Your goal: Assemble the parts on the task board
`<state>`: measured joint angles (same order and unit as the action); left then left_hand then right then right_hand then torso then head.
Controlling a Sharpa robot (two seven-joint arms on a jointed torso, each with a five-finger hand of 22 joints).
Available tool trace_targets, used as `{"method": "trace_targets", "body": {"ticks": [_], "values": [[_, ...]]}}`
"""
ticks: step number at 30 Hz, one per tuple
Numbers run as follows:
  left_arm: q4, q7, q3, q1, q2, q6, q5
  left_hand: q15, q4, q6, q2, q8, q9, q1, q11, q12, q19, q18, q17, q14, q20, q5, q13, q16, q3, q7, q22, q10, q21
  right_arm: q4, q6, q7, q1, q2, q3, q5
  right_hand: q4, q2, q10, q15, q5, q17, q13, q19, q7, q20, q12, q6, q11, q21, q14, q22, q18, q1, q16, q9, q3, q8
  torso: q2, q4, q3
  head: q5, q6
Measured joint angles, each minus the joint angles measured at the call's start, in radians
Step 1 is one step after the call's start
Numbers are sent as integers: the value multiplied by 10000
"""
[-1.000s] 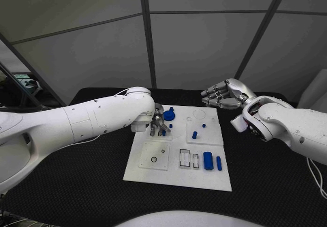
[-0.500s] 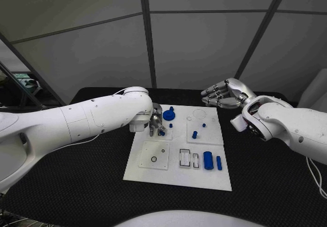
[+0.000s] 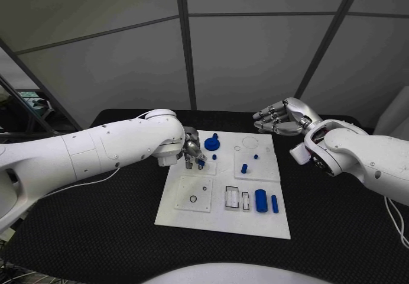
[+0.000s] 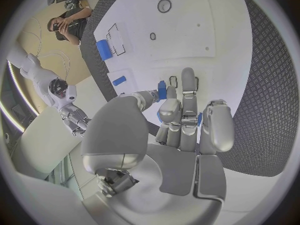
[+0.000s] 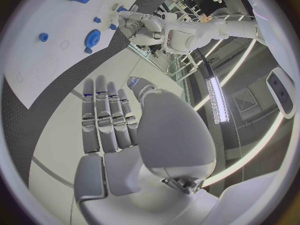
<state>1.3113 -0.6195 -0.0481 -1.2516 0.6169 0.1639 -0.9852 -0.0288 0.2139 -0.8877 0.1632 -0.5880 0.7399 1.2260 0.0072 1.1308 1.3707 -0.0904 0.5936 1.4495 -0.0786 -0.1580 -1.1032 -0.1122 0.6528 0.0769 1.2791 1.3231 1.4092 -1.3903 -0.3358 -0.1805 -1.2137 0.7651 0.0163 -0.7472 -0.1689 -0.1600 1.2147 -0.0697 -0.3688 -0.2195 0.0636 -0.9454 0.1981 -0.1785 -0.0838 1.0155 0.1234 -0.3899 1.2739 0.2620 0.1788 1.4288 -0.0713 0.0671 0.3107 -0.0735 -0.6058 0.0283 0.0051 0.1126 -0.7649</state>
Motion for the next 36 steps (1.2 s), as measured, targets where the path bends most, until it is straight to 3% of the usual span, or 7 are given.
{"method": "trace_targets", "body": {"ticks": [1,2,3,5,6,20,36], "values": [[51,27,0,0,49,-106,21,0,-3,0,11,-17,15,-96,-9,8,37,0,9,0,-6,0,-17,38,2,0,20,8,6,1,0,0,0,2,0,0,0,0,0,0,0,0,0,0,0,0,0,0,0,0,0,0,-1,0,0,0,0,0,0,0,1,6,-7],[102,52,0,0,97,-214,38,0,-54,0,1,-18,28,-105,-20,41,52,196,13,0,-19,0,-43,39,53,0,47,20,6,2,0,-1,0,3,0,0,0,0,0,0,0,-1,0,0,0,0,0,0,0,0,0,0,-1,0,0,0,0,0,1,0,2,13,-8],[168,83,0,0,156,-353,60,0,-59,0,2,-18,35,-106,-37,67,51,609,13,0,-19,1,-53,39,59,0,61,38,6,3,0,-1,0,5,0,0,0,0,0,0,0,-1,0,-21,0,-22,0,0,0,0,0,0,0,0,0,0,0,0,0,0,4,15,-8],[251,121,0,0,224,-545,87,0,-60,0,13,-18,59,-118,-43,68,51,578,13,0,-19,3,-78,39,59,0,89,63,43,4,0,-2,0,8,0,0,0,0,0,0,0,-1,0,-36,0,-36,0,0,0,0,0,-1,1,0,0,0,0,0,-1,0,4,24,-8],[298,139,0,2,258,-659,101,0,-67,-1,63,-19,65,-168,-19,110,87,367,15,0,5,7,-98,39,66,0,112,90,43,6,0,-2,0,9,0,0,0,0,0,0,-8,8,0,-36,0,-36,0,0,0,0,0,-11,0,0,0,0,0,0,-2,0,4,28,-4],[420,234,-15,397,349,-1428,-272,-34,-181,-2,104,-58,90,-210,-46,124,124,371,21,34,-17,12,-117,39,179,1,151,122,43,40,0,-4,0,-6,0,2,0,65,1,0,-50,26,1,-36,0,-36,0,0,0,41,0,-33,1,-64,0,0,0,0,-8,12,1,125,-26],[273,198,-15,530,246,-1422,-720,-34,-186,-2,28,-56,132,-343,-43,123,123,372,41,34,-18,22,-97,39,184,3,135,122,43,46,1,-8,1,-32,2,2,0,23,1,0,-50,35,2,-36,0,-36,0,0,0,97,0,-44,0,-105,-1,0,0,0,-11,33,-18,137,-2]]}}
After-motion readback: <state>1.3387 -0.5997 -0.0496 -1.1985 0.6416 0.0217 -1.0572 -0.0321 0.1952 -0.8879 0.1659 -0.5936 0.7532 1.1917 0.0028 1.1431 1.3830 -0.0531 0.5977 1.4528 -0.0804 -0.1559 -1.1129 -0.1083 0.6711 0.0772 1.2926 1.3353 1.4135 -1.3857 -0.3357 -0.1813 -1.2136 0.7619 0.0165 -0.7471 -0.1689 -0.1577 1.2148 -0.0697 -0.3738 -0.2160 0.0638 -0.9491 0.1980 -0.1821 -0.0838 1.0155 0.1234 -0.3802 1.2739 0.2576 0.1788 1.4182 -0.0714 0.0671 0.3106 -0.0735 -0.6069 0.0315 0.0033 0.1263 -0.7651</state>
